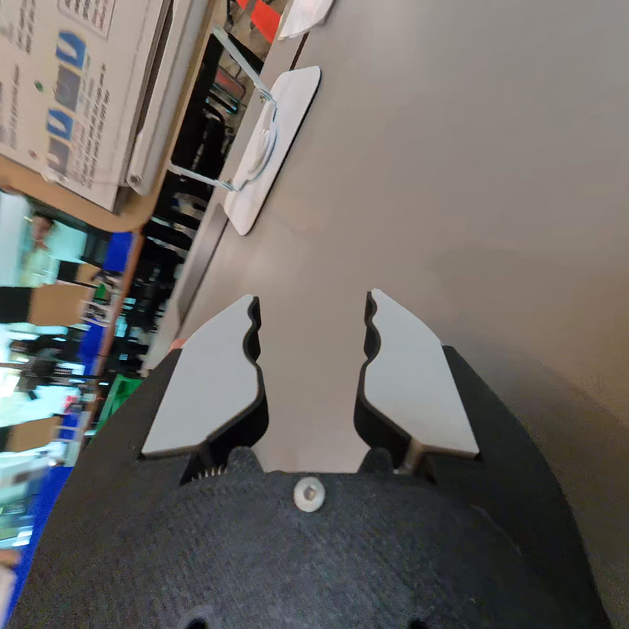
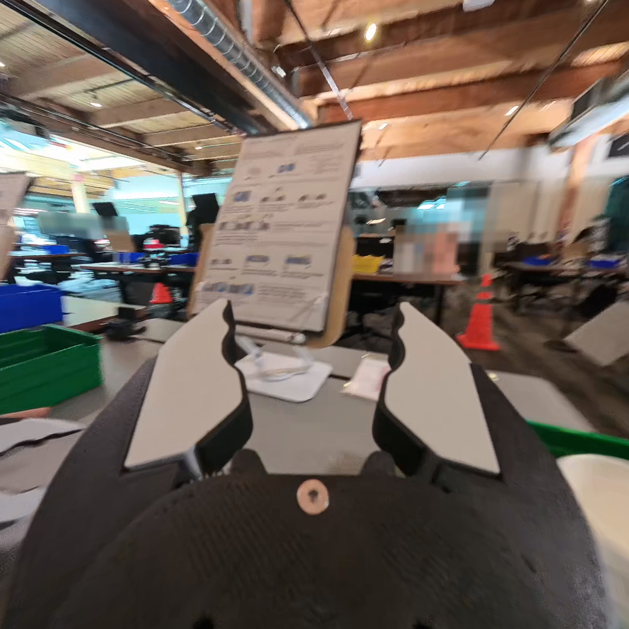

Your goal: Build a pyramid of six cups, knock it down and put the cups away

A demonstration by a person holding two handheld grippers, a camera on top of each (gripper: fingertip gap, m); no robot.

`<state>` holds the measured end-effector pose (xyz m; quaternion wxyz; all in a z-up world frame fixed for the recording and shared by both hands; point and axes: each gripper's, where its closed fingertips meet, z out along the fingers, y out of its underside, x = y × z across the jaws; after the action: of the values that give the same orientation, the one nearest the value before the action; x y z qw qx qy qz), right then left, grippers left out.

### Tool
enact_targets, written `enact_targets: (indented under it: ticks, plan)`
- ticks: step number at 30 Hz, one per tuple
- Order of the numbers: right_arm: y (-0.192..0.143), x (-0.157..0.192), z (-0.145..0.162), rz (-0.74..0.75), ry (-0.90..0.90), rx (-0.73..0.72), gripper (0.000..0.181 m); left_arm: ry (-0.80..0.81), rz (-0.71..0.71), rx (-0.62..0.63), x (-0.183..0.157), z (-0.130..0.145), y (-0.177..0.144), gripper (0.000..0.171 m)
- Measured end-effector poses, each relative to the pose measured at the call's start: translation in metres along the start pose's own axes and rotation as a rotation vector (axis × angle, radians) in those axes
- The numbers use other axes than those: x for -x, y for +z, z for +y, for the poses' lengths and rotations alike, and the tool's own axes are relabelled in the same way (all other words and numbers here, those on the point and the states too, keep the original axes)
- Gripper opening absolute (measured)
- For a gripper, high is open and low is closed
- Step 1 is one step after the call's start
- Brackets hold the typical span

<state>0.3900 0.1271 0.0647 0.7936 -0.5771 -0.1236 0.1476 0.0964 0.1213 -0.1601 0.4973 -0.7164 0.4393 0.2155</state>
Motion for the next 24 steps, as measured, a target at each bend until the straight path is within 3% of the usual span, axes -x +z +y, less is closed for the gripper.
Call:
enact_targets:
  ticks: [3, 6, 10, 13, 17, 20, 24]
  plan:
    - [0.005, 0.065, 0.055, -0.116, 0.159, 0.126, 0.061, -0.201, 0.078, -0.036, -0.002, 0.003, -0.004, 0.059]
    - [-0.007, 0.114, 0.102, -0.159, 0.203, 0.196, 0.022, -0.353, 0.155, -0.062, -0.004, 0.006, -0.007, 0.058]
    - [-0.016, 0.144, 0.102, -0.197, 0.144, 0.223, 0.000, -0.552, 0.246, -0.120, -0.004, 0.002, -0.008, 0.057]
    - [-0.026, 0.134, 0.096, -0.125, 0.040, 0.230, 0.000, -0.668, 0.318, -0.137, -0.007, 0.002, -0.006, 0.057]
    - [-0.037, 0.088, 0.093, 0.077, -0.127, 0.224, 0.002, -0.725, 0.329, -0.161, -0.002, 0.002, -0.006, 0.059]
    - [-0.045, 0.059, 0.087, 0.136, -0.151, 0.202, 0.027, -0.779, 0.362, -0.165, -0.003, 0.000, -0.007, 0.059]
    - [-0.063, 0.002, 0.078, 0.276, -0.037, 0.198, 0.055, -0.815, 0.387, -0.167, -0.005, -0.002, -0.007, 0.060]
